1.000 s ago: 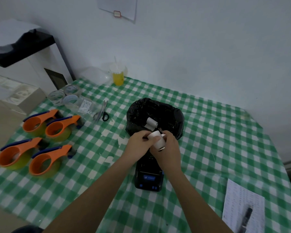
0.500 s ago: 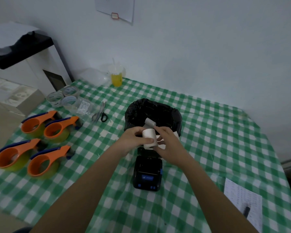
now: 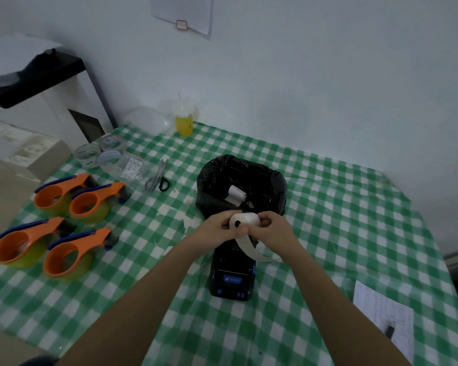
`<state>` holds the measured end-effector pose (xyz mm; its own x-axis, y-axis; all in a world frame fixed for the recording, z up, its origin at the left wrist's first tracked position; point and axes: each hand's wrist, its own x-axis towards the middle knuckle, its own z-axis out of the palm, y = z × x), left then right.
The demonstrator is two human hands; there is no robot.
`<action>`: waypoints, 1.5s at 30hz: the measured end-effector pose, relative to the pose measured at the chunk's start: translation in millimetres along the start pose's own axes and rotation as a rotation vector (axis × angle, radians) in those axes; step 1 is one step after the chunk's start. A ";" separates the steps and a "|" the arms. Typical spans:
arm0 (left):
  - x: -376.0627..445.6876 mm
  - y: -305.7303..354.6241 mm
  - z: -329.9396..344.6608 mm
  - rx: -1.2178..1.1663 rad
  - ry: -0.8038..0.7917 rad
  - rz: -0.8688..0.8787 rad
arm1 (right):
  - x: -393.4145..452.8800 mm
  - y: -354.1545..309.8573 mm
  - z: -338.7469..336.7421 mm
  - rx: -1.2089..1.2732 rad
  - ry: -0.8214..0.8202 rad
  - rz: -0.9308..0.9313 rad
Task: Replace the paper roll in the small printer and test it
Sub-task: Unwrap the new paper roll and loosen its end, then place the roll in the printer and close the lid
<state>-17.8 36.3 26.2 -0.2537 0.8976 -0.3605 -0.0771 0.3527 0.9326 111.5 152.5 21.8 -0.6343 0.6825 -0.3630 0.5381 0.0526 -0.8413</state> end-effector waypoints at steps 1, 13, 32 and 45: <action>-0.8 -2.8 1.0 0.016 -0.021 0.001 | -0.2 2.8 0.8 0.016 -0.002 0.032; 3.0 -26.1 3.4 0.350 0.052 0.049 | -14.5 29.9 -1.2 -0.103 -0.144 -0.247; 8.4 -82.1 6.3 0.316 0.043 -0.018 | -20.2 85.5 43.4 -0.051 -0.054 -0.125; 13.6 -99.9 4.1 0.122 0.093 -0.130 | -13.3 93.1 49.6 0.220 -0.025 0.072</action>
<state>-9.7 14.4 -71.9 -0.3378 0.8160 -0.4691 0.0007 0.4986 0.8668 142.6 112.1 -71.6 -0.6136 0.6604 -0.4330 0.4502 -0.1580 -0.8789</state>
